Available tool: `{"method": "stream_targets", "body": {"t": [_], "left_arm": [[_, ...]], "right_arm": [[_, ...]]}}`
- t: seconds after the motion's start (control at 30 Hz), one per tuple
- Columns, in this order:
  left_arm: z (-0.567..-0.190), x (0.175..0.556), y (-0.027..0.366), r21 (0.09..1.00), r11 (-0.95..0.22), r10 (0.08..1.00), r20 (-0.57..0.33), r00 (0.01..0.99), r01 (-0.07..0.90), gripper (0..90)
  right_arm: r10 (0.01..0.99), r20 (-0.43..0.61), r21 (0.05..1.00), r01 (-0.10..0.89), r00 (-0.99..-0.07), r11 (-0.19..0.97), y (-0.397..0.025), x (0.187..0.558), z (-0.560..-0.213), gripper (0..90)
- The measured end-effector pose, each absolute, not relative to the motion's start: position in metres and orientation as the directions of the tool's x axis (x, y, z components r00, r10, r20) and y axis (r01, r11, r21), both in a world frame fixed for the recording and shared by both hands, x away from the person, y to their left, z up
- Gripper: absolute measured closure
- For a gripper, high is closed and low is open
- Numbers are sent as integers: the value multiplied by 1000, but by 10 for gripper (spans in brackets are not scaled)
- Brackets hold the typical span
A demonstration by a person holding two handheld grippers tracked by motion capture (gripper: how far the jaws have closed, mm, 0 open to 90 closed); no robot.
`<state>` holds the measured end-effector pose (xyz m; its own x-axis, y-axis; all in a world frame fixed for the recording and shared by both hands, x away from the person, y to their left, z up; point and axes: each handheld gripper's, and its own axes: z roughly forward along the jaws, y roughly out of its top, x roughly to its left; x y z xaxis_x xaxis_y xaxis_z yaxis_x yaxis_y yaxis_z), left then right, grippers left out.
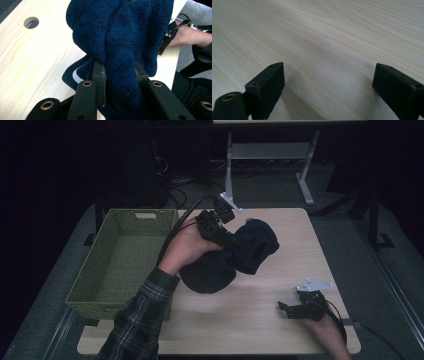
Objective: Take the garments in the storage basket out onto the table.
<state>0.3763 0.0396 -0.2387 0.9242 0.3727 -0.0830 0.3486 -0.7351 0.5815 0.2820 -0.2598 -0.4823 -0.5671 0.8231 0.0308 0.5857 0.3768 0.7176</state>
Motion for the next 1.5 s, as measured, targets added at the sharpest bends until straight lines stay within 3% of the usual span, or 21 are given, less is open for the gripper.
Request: {"method": "stream_targets", "body": {"t": [0.8, 1.5], "left_arm": [[-301, 379, -20, 565, -732, 315, -215, 925, 380, 710], [-376, 407, -16, 529, -727, 312, -312, 897, 437, 689]], "right_arm": [[823, 32, 718, 586, -567, 376, -260, 282, -482, 102], [824, 35, 716, 589, -566, 375, -260, 282, -482, 102]]}}
